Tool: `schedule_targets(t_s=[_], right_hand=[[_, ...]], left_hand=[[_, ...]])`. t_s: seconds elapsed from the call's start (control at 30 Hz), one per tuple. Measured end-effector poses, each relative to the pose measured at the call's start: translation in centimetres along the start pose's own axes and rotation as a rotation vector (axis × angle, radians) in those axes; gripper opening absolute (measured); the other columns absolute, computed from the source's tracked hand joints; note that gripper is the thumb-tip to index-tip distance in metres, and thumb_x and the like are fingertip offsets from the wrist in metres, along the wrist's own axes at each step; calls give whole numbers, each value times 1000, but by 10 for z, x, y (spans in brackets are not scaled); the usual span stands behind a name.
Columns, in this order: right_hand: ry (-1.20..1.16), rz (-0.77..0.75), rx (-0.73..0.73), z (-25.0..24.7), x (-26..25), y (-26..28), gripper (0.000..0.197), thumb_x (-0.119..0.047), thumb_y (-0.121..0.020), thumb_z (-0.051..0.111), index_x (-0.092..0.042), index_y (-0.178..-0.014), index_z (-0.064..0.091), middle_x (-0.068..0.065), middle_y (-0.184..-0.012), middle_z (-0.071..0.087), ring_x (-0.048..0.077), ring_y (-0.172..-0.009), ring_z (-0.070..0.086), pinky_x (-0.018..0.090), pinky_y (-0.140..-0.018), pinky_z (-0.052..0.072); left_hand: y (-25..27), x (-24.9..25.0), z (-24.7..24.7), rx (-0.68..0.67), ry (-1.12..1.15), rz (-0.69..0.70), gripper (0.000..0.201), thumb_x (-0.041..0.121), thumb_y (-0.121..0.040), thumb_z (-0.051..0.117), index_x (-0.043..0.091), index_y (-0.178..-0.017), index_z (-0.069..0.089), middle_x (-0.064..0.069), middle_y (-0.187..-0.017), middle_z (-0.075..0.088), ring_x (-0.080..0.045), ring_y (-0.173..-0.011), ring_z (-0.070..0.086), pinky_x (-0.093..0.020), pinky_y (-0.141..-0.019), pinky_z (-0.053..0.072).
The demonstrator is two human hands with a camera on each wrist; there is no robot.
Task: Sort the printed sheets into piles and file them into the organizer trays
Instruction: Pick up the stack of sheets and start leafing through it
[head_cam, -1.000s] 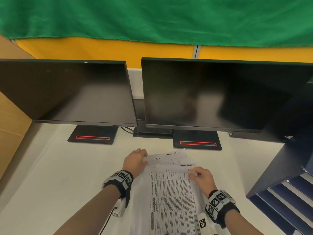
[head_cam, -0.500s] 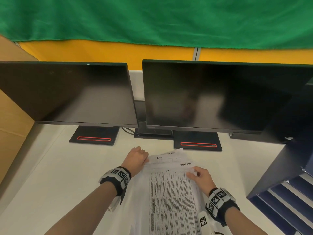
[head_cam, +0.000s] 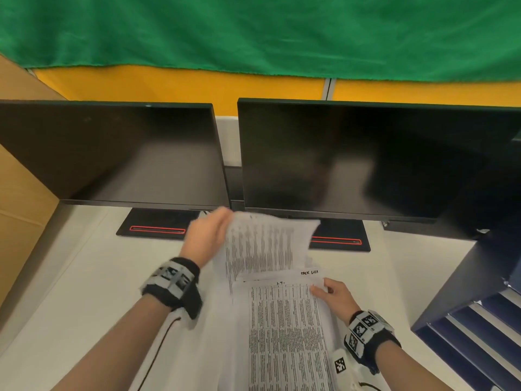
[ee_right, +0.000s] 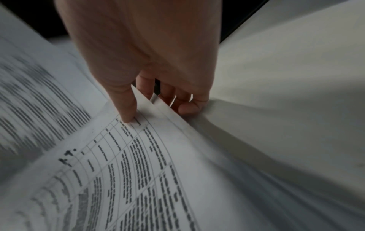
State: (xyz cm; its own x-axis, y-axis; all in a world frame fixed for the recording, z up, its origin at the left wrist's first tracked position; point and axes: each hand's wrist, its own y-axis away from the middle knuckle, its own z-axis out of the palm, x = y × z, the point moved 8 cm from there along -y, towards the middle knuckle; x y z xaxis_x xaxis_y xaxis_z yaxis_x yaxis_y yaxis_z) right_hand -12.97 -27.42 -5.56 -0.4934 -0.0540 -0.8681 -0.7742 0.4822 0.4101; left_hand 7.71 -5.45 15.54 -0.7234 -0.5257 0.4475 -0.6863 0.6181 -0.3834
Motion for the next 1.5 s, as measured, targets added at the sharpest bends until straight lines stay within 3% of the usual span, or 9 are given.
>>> schedule_targets(t_s=[0.13,0.27,0.37,0.57,0.77,1.03,1.27,1.4,1.5], right_hand=[[-18,14,-14,-1,25,-16,92,-78,-50,68,4,-92,61,25,-98,68,40,-94,64,52,-92,49],[19,19,20,-1,0,0,30,-37,-84,66,-9,-72,62,12,-82,71,31,-83,66,41,-85,51],[-4,11,28,0,-17,9,31,-18,-91,61,-21,-61,52,-9,-63,58,12,-64,55,24,-63,40],[-15,26,27,2,-20,10,11,-22,-90,61,-16,-83,68,2,-89,72,21,-88,67,34,-81,53],[22,57,-2,0,-9,5,14,-16,-88,63,-7,-95,71,9,-99,74,28,-96,69,46,-93,51],[-46,78,2,0,8,-9,53,-32,-78,66,16,-98,55,32,-103,65,45,-96,64,56,-94,46],[-144,121,99,-4,-4,8,23,-14,-90,59,7,-96,65,20,-95,73,33,-88,70,50,-90,53],[-170,66,147,-12,-19,16,19,-15,-91,58,0,-101,66,10,-103,72,30,-99,68,50,-98,48],[-66,-53,232,-27,-52,26,27,-16,-93,56,-7,-118,60,-9,-113,58,21,-113,58,24,-98,45]], left_hand=[[-31,-20,-88,265,88,-94,16,18,-95,52,8,-89,62,-2,-78,63,-18,-71,56,-22,-66,35],[-44,-64,-107,193,177,-246,23,29,-92,54,11,-81,62,-3,-78,63,-17,-74,55,-30,-71,41],[-33,-80,-75,28,247,-278,25,30,-92,57,12,-75,61,-1,-68,61,-12,-63,55,-28,-63,42],[6,-92,5,-111,219,-328,21,24,-92,56,15,-74,61,4,-61,59,-12,-54,53,-28,-59,42],[-2,-100,18,-120,216,-323,20,22,-93,54,12,-79,63,-5,-70,65,-16,-58,54,-25,-59,40],[38,-96,78,-637,226,-283,17,28,-93,56,24,-80,66,8,-83,64,-11,-75,59,-24,-72,47],[63,-74,88,-234,26,-80,22,26,-92,54,13,-93,72,1,-92,61,-13,-82,54,-24,-74,43],[71,-66,93,-323,62,-59,20,26,-94,46,16,-93,63,3,-92,64,-15,-85,55,-25,-75,41],[83,-64,104,-427,87,-64,7,21,-93,51,18,-91,58,4,-91,64,-15,-83,56,-28,-75,44]])
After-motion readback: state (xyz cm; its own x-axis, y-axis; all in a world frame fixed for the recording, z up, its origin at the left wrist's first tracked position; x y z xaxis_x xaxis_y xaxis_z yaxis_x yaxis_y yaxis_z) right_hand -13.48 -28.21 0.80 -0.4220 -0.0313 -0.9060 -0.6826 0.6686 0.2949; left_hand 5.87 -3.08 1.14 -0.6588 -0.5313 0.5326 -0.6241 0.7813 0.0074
